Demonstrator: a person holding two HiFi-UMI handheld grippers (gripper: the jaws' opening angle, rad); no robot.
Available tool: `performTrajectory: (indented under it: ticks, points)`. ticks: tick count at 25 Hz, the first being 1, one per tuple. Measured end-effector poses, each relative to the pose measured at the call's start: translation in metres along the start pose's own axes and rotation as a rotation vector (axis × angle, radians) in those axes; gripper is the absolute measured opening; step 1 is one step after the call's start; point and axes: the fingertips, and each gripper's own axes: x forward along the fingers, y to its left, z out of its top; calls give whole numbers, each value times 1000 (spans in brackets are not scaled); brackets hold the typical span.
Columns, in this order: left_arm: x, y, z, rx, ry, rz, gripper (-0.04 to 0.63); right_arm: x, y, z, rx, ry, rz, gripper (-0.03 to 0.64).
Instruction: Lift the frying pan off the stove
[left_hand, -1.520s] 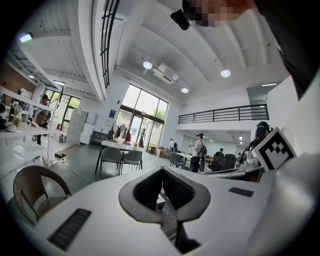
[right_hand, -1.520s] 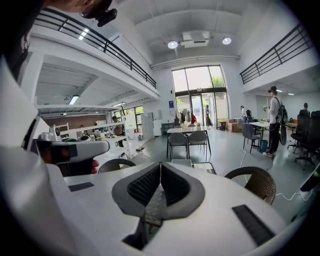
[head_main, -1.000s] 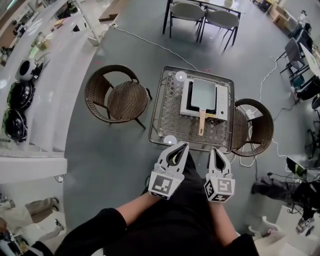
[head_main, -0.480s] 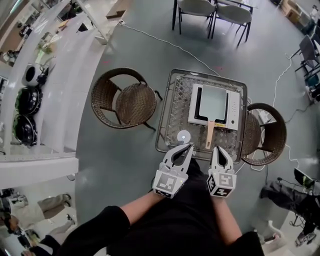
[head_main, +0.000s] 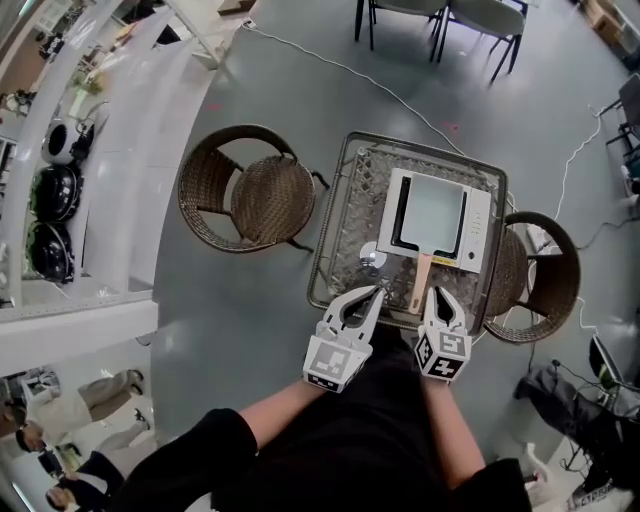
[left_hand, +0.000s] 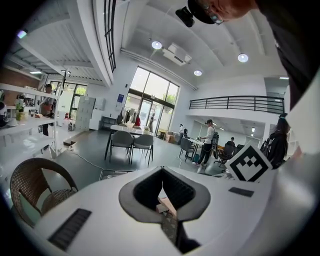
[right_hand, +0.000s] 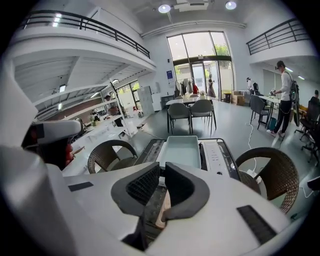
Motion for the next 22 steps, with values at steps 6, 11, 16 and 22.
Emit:
performTrajectory:
  ticks: [6,11,16,22]
  points:
    - [18,5,-2,-13,14,16,15,39,-12,-28,14,113,24,145]
    - [30,6,-5,-1,39,27,15,69,-17,-51,21,200,53,195]
    - [47,9,-5,12,53,42,15,101,-29,-77,88,284,67,221]
    - [63,25,-1,3,60,89,15,126,-41,-86,168,333,66,229]
